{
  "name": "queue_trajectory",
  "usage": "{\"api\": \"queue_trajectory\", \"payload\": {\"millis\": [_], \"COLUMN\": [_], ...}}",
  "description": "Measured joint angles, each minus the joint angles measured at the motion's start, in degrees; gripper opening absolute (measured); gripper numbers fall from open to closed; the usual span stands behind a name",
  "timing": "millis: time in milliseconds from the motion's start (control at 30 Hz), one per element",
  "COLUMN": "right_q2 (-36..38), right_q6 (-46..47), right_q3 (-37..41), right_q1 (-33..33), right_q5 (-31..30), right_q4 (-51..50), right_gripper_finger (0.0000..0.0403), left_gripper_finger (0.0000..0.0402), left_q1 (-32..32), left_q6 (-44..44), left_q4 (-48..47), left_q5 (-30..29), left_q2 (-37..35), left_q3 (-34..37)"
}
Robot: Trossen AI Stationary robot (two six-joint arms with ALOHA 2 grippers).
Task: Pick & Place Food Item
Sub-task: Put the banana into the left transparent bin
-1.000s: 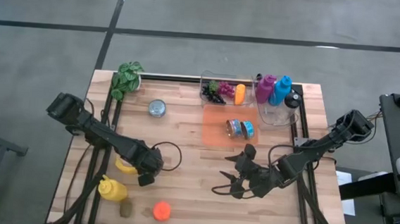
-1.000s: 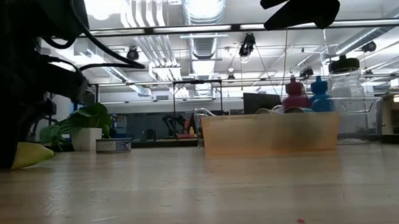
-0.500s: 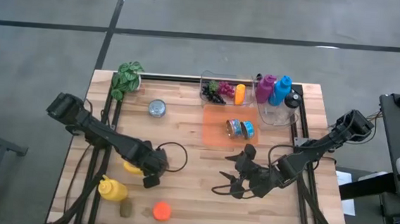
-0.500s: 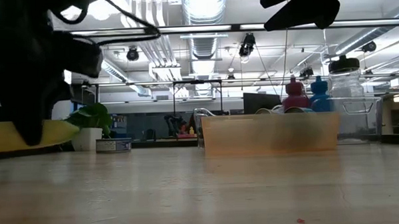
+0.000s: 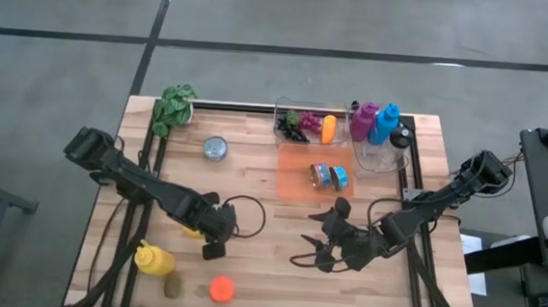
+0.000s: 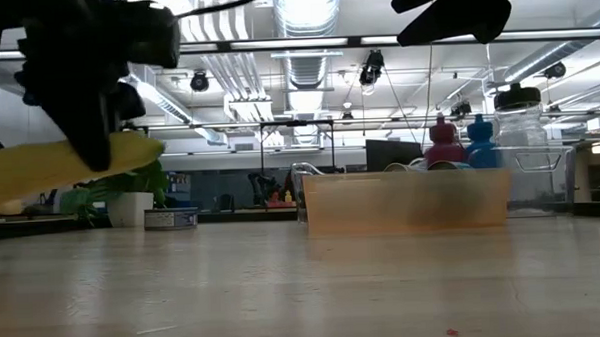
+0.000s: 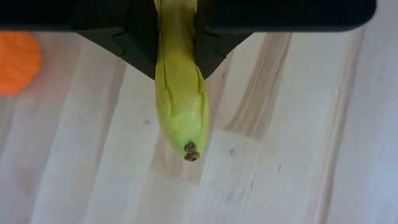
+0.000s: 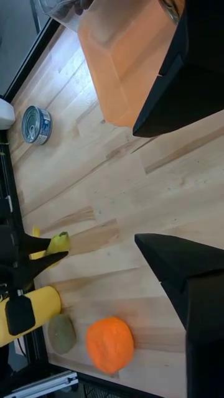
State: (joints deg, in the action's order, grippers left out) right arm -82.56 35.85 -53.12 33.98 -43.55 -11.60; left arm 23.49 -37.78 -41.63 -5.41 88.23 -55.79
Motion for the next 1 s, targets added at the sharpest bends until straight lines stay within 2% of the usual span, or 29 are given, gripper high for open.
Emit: {"api": "queue_trajectory", "payload": {"millis": [433, 667, 1000], "right_q2": [0.0, -2.5, -10.7], "right_q6": [0.0, -0.5, -8.0], "right_q3": [0.0, 0.1, 0.2], "right_q1": [0.0, -0.1, -0.1], "right_q5": [0.0, -3.2, -4.6], "right_q4": [0.0, 0.4, 7.8], "right_gripper_finger": [0.0267, 0.0259, 0.0247], "left_gripper_finger": [0.0067, 0.0067, 0.0067], "left_q1": [-0.2, -0.3, -0.7], "left_q6": [5.3, 9.9, 16.0], "left_q4": [1.0, 7.8, 18.9], "left_q5": [-5.2, -6.1, -13.6], "left_q2": [0.0, 0.0, -0.2], "left_q3": [-4.1, -4.3, -3.8]}}
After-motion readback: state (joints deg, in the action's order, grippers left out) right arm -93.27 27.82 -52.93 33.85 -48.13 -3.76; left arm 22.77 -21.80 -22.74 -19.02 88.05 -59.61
